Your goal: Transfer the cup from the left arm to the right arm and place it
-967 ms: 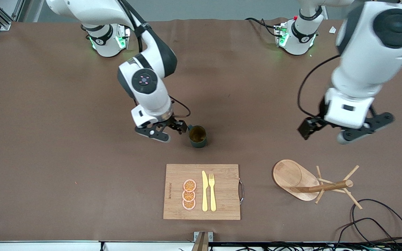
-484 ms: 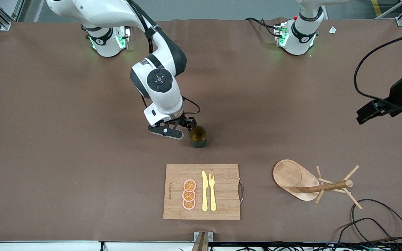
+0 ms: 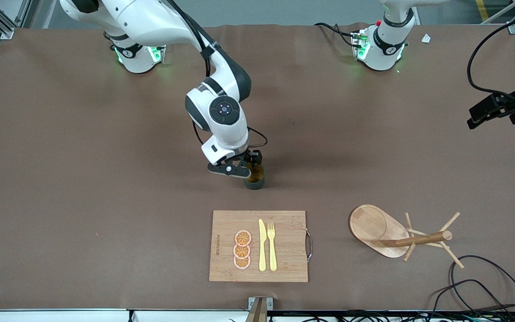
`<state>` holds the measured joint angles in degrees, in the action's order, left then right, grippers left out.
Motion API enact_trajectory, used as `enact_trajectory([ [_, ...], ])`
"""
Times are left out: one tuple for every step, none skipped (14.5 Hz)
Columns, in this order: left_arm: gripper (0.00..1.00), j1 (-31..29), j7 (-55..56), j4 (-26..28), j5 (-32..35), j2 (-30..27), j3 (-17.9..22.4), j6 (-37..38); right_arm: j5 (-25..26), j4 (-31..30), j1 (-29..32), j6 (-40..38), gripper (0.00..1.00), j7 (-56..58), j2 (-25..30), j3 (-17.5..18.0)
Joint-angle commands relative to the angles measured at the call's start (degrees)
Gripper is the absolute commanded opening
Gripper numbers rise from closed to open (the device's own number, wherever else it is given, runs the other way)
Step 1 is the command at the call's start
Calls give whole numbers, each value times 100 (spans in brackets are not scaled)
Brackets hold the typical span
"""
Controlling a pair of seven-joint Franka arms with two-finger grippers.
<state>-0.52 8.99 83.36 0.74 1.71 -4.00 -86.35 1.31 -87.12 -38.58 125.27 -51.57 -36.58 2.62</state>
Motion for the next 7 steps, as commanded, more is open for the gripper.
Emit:
enact_trajectory([
  [100,192,-73,496,-39,-443,92,13,115,248,-9,-20,100,-28,-166,-51],
  [100,183,-72,488,-30,-469,83,109,115,248,-9,-20,100,-37,-174,-51],
  [100,183,-72,470,-21,-478,83,127,115,257,8,-11,100,-37,-174,-51],
  [100,166,-72,462,-12,-470,66,128,107,266,43,24,100,-28,-174,-51],
  [100,157,-72,453,-4,-470,48,128,98,283,70,67,100,-28,-183,-51],
  [100,157,-64,453,-3,-470,39,128,107,283,70,94,100,-28,-192,-51],
  [100,174,-64,453,5,-470,31,128,115,292,70,120,100,-28,-253,-60],
])
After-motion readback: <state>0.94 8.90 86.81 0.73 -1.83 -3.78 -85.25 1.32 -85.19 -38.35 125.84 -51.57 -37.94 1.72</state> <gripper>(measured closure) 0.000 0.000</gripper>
